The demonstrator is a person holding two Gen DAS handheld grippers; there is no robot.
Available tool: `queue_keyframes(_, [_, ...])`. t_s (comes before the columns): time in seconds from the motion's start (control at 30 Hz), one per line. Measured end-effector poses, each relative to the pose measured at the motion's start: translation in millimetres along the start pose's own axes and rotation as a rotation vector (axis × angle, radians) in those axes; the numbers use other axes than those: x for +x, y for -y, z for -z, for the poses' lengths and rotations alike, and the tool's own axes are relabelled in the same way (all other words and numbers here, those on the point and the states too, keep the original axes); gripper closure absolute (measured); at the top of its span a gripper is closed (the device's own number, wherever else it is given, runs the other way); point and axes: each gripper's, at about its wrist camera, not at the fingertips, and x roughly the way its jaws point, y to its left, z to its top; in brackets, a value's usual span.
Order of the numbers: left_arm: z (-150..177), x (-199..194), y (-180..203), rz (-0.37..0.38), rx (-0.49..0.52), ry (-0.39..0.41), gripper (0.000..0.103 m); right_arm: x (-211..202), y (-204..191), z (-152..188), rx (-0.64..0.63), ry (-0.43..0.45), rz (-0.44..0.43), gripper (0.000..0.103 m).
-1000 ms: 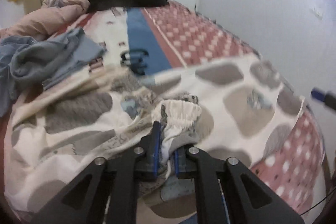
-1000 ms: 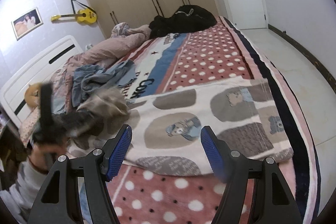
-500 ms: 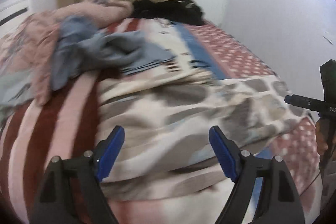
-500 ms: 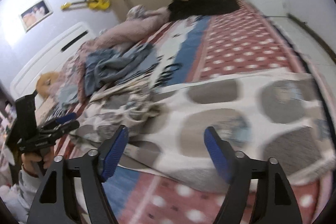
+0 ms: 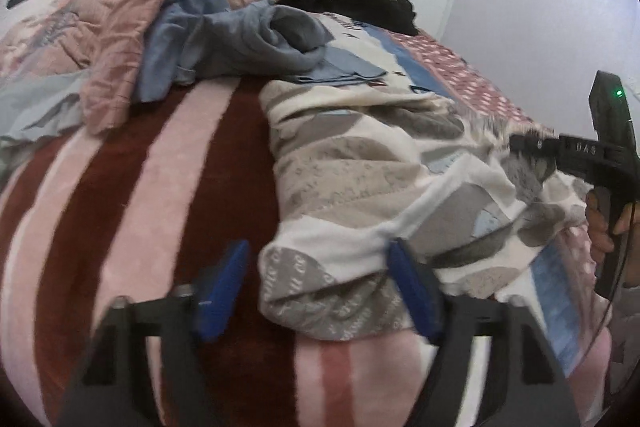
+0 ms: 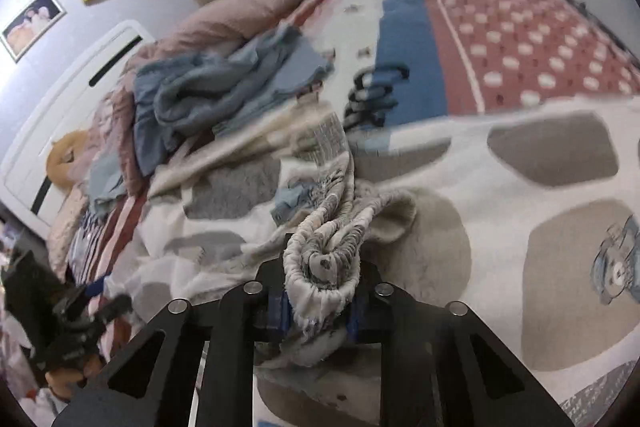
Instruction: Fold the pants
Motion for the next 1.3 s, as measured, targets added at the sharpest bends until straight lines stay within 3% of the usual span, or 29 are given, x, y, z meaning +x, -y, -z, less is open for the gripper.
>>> queue_keyframes(0.03, [0.1,0.2,1.7,0.013,0.003,-0.004,0.056,-8.7,-1.8,-0.7,-0.015,0.027,0.003,0.092])
queue_keyframes(0.1, [-0.1,-2.5,6.3,0.024,0.021,0.009,0.082,-29.9,-5.9,-0.9,-0.044,0.077,0.005,0.092])
queue_keyframes(0.2, [0.0,-10.6,14.4,0.059,0.043,0.040,0.092,-54.4,-4.5,2.5,-0.068,0.105,0.021,0.092])
queue_keyframes(0.37, [5.4,-12.7,31.8,0.024,0.105,0.010,0.094,-78.1,13.5,20.4,-0.078,0.097,0.060,0.092])
queue_keyframes(0.63, [12.0,-13.4,28.5,-0.016,0.082,-0.039,0.094,-40.6,46.0,55.6,-0.020,-0.019,0.053,0.091])
queue_keyframes(0.9, [5.4,-3.0,15.0,-0.194,0.069,-0.033,0.094,-42.9,37.3,59.3,-0.029,0.002,-0.007,0.091])
queue_keyframes(1.03, [9.6,2.4,7.4,-0.198,0.044,-0.058,0.094,-37.5,26.4,57.2,-0.042,0.002,-0.030,0.091])
queue_keyframes(1.07, [10.6,1.5,9.5,-0.185,0.055,-0.058,0.092,-36.6,24.8,57.0,-0.047,0.003,-0.027,0.091])
queue_keyframes(1.13, [11.6,-2.1,17.4,-0.149,0.102,-0.058,0.070,-35.1,24.8,56.3,-0.050,0.004,-0.024,0.091])
queue_keyframes(1.17, [12.5,-4.8,21.6,-0.135,0.118,-0.053,0.043,-34.5,27.1,56.2,-0.044,0.000,-0.026,0.091])
queue_keyframes(1.2, [13.0,-8.5,26.5,-0.134,0.140,-0.032,0.034,-34.5,28.9,56.5,-0.038,-0.002,-0.029,0.091])
queue_keyframes(1.3, [14.4,-3.3,39.3,-0.187,0.212,-0.054,0.034,-34.9,31.8,56.7,-0.030,-0.009,-0.037,0.091])
